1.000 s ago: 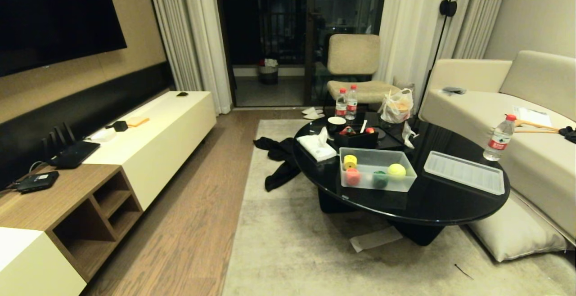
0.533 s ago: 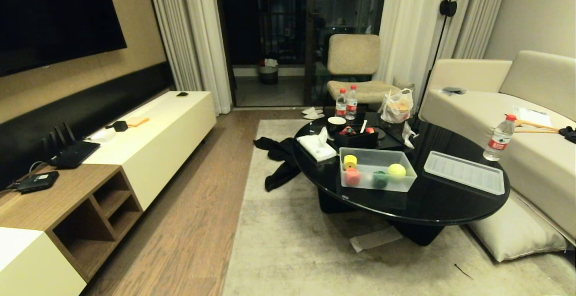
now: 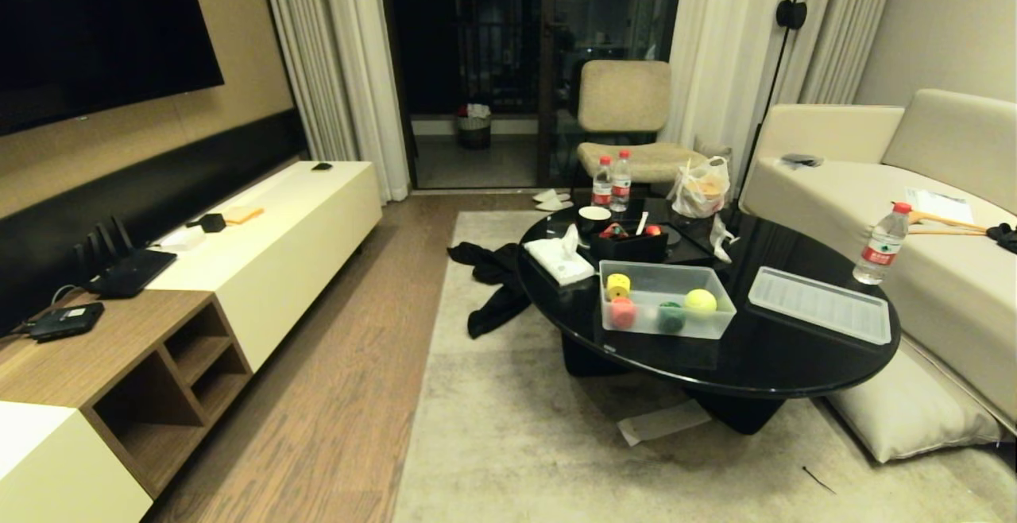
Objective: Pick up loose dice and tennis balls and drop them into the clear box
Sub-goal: Put the ball in the box
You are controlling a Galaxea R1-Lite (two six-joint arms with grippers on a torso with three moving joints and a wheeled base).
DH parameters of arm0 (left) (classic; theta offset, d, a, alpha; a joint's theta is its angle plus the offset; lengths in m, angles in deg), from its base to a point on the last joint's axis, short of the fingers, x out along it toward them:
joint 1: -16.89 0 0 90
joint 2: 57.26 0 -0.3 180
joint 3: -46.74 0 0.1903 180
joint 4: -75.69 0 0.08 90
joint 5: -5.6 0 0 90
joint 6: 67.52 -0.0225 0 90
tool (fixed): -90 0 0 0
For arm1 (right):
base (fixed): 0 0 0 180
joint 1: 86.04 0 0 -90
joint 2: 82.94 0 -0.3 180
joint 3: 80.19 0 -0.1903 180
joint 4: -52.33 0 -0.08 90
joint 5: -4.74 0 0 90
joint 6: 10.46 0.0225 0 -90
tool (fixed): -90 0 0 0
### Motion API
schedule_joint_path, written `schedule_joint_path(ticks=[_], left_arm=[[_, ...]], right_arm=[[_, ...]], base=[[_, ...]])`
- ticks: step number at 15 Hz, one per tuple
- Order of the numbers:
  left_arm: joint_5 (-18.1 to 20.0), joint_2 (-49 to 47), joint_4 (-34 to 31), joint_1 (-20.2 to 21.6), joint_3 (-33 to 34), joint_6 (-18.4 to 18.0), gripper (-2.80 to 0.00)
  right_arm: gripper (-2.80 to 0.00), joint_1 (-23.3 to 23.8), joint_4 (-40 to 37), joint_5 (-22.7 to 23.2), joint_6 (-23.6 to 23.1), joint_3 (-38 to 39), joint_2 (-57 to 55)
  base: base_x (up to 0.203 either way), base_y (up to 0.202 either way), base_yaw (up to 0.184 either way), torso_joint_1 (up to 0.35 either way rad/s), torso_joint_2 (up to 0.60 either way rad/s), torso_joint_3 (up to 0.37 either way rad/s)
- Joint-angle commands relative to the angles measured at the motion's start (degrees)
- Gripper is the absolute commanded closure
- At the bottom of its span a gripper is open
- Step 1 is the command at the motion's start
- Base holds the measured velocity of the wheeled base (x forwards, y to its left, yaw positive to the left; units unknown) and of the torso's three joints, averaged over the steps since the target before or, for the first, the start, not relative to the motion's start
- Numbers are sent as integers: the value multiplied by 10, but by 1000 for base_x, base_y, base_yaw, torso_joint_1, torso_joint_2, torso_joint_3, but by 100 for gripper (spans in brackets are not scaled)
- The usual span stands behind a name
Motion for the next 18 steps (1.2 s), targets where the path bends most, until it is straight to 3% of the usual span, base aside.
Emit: schedule_joint_path(ticks=[1, 18], left_arm=[[0, -1, 0, 0, 1, 0, 0], [0, -1, 0, 0, 1, 0, 0]], right_arm=[[0, 0, 0, 0, 0, 1, -1], [0, 0, 0, 0, 0, 1, -1]], base=[[0, 0, 0, 0, 0, 0], [0, 0, 0, 0, 0, 0]])
